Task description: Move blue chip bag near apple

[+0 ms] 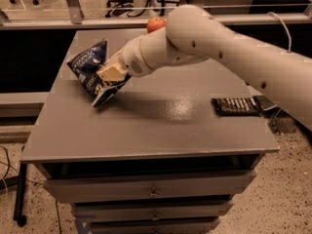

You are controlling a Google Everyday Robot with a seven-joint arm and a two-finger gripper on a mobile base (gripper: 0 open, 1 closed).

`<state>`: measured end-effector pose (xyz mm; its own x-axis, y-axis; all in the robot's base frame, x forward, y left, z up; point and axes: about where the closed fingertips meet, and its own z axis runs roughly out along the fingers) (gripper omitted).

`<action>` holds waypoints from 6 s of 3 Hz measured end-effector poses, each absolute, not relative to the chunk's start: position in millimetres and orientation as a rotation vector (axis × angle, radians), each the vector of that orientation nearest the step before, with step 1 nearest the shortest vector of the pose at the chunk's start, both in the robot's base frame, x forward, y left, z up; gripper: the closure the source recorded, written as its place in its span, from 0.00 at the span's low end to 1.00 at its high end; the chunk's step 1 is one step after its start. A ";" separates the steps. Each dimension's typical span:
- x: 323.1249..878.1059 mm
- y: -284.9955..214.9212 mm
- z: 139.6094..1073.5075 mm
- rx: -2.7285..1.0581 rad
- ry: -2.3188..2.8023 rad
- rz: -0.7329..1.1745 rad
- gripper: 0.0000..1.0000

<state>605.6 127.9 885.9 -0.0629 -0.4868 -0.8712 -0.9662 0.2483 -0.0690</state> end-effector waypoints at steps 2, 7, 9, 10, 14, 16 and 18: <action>619.2 59.3 921.2 -1.288 1.759 0.544 1.00; 758.8 -137.2 942.1 -0.788 1.779 0.278 1.00; 824.0 -158.3 932.7 -0.634 1.801 0.289 1.00; 839.9 -160.2 918.8 -0.577 1.822 0.332 1.00; 863.5 -132.7 885.6 -0.534 1.877 0.535 0.15; 839.8 -136.0 902.7 -0.634 1.881 0.445 0.00; 731.9 -208.5 985.6 -0.693 1.778 0.082 0.00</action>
Offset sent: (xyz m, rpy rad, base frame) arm 0.0117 -0.0565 0.0282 -0.0608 -0.0410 -0.1108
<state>731.9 -208.5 985.6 -0.1569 -0.4098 -0.8986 -0.4909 0.8219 -0.2891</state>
